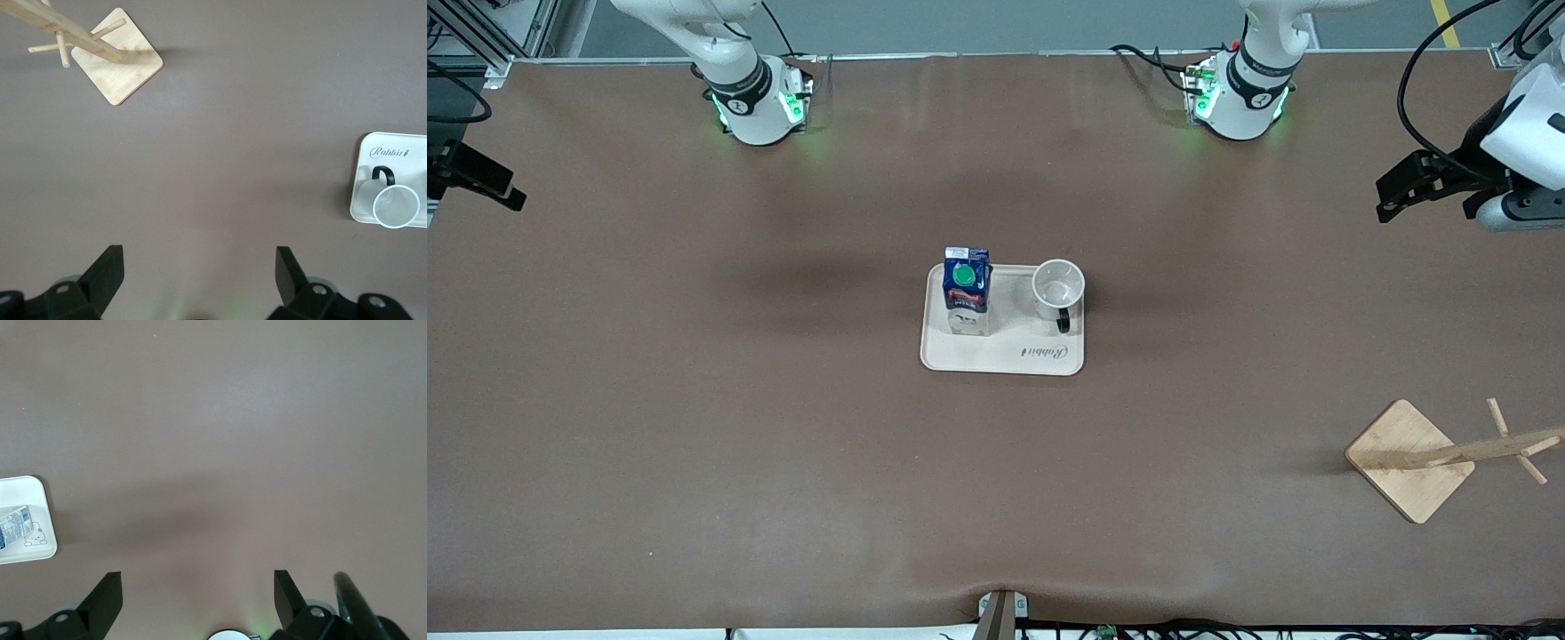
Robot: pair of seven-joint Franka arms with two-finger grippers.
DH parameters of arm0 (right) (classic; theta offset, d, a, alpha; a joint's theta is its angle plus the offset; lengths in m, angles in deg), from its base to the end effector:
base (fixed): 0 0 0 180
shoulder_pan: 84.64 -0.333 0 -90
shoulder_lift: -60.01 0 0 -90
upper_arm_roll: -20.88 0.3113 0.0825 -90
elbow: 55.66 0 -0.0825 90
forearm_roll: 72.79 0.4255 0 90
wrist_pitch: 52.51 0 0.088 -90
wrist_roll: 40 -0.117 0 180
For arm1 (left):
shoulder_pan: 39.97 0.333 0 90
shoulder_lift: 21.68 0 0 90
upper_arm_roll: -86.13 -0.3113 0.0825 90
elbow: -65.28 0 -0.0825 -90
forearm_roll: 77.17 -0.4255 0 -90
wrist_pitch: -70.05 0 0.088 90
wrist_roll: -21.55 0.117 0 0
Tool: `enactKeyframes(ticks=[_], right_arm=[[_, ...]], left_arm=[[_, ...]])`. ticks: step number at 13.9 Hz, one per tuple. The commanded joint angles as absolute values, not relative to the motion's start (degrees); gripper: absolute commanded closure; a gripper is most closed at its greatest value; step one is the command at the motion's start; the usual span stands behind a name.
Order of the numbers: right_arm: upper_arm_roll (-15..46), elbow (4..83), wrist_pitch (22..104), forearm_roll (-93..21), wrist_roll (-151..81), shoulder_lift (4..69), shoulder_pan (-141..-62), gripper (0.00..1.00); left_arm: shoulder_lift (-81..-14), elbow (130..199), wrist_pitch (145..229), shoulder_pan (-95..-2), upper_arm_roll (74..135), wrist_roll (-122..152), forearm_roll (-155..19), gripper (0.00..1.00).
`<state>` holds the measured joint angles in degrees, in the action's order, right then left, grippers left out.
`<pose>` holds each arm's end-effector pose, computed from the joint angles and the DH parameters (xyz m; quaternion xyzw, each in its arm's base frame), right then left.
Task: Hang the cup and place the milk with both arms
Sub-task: 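Reach the left gripper toward the white mug on the tray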
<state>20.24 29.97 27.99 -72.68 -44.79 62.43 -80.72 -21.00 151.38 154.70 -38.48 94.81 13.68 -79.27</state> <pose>0.5626 -0.0448 0.6587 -0.9964 0.0813 0.0237 0.0011 0.5787 -0.0690 0.6433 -0.9998 -0.0075 0.0042 0.0199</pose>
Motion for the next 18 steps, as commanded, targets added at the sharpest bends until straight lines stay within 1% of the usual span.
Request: enactKeyframes(ticks=[1,4,7,11,15,18], right_arm=[[20.80,29.51,27.65,-73.49,-44.48,62.30,-79.90,0.00],[20.80,29.51,27.65,-73.49,-44.57,62.30,-79.99,0.00],[20.80,29.51,27.65,-73.41,-44.57,62.21,-79.81,0.00],[20.80,29.42,27.83,-73.41,-44.57,62.21,-79.72,0.00],[20.80,29.42,27.91,-73.41,-44.57,62.21,-79.72,0.00],[20.80,29.42,27.91,-73.41,-44.57,62.21,-79.72,0.00]], left_arm=[[-20.36,150.97,153.81,-38.22,94.83,14.43,-78.93,0.00],[-20.80,150.63,153.90,-38.39,94.83,14.42,-78.84,0.00],[-22.73,149.49,153.99,-39.27,95.01,13.29,-78.49,0.00],[-26.51,151.23,154.86,-40.94,97.81,7.86,-78.67,0.00],[-26.43,159.83,163.98,-40.77,101.68,-1.10,-78.75,0.00],[-25.90,169.48,175.30,-40.68,104.67,-5.08,-78.84,0.00]])
